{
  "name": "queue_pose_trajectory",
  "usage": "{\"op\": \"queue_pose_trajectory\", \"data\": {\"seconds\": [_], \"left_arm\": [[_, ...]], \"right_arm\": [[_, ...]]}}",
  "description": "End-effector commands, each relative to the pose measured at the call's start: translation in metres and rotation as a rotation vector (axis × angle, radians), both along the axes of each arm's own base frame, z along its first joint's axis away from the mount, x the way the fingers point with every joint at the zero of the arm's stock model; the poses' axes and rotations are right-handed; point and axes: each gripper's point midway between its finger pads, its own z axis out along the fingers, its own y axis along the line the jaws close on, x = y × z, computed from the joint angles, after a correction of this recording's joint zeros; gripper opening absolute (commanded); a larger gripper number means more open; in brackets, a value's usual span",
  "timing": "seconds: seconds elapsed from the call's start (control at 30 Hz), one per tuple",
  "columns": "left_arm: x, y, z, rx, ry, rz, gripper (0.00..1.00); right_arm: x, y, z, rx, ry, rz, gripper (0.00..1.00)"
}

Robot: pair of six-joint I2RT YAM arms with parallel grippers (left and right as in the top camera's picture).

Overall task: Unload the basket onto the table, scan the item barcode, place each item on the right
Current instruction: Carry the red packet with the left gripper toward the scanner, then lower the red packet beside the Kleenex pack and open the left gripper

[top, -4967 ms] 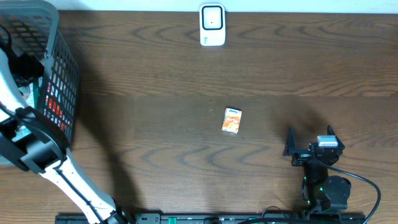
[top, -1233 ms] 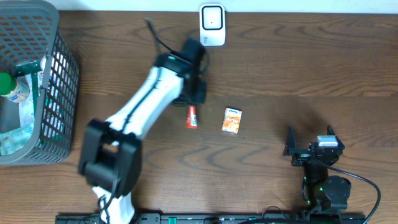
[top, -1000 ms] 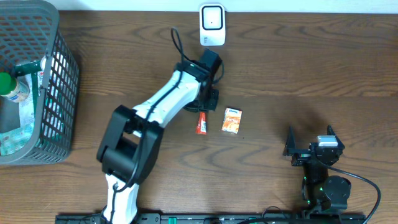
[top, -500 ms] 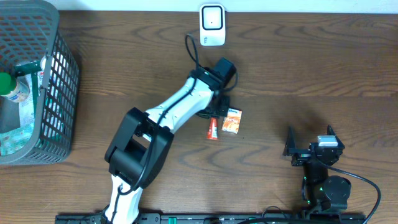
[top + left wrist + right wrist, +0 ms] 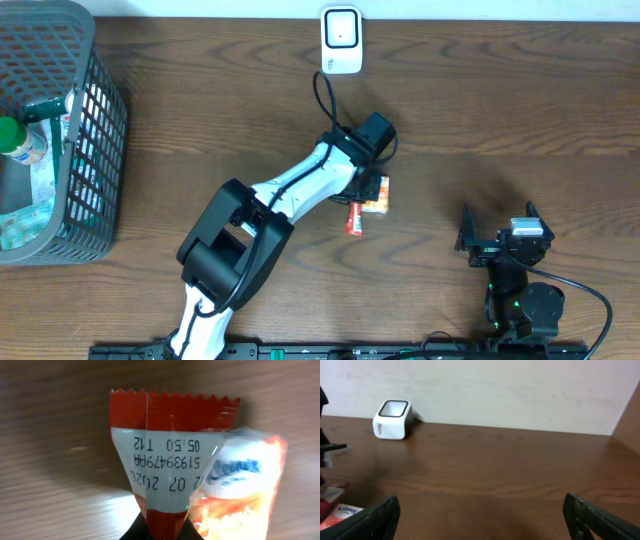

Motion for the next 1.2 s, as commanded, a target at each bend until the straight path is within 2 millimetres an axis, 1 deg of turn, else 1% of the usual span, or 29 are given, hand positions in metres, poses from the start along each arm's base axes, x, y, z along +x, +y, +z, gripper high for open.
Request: {"op": "queue_pose_trajectory", "data": {"seconds": [0.0,0.1,0.2,0.27,0.33,0.7,0.73,0.77,0.8,0.93,1.03,1.1,1.17], "left_arm": [[-0.014,-0.022,0.003,-0.107,0.07,-0.023,0.07],[-0.007,-0.021,0.003,-0.099,0.036,-0.018,0.07],[0.007,-0.006,-0.001,-0.011,-0.04,-0.001,0.08],[0.013,0.008,-0.003,0.064,-0.082,0.017,0.08],[0.015,0.015,-0.003,0.1,-0.095,0.024,0.08],[0.014,0.016,-0.004,0.106,-0.093,0.024,0.08],[0.014,0.016,-0.004,0.106,-0.093,0.024,0.15],[0.014,0.016,-0.004,0.107,-0.091,0.024,0.25],[0.013,0.016,-0.004,0.108,-0.091,0.023,0.41],[0.014,0.017,-0.004,0.111,-0.093,0.009,0.52],[0.018,0.016,-0.002,0.105,-0.108,-0.008,0.54],[0.023,0.017,0.004,0.097,-0.123,-0.018,0.54],[0.028,0.017,0.015,0.083,-0.143,-0.016,0.55]], "right_arm": [[0.0,-0.001,-0.001,-0.005,0.002,-0.004,0.99],[0.0,-0.001,-0.001,-0.005,0.002,-0.004,0.99],[0.0,-0.001,-0.001,-0.005,0.002,-0.004,0.99],[0.0,-0.002,-0.001,-0.005,0.002,-0.005,0.99],[0.0,-0.001,-0.001,-0.005,0.002,-0.004,0.99],[0.0,-0.001,-0.001,-0.005,0.002,-0.004,0.99],[0.0,-0.001,-0.001,-0.005,0.002,-0.004,0.99],[0.0,-0.001,-0.001,-0.005,0.002,-0.004,0.99],[0.0,-0.001,-0.001,-0.005,0.002,-0.004,0.99],[0.0,-0.001,-0.001,-0.005,0.002,-0.004,0.99],[0.0,-0.001,-0.001,-0.005,0.002,-0.004,0.99],[0.0,-0.001,-0.001,-0.005,0.002,-0.004,0.99],[0.0,-0.001,-0.001,-0.005,0.002,-0.004,0.99]]}}
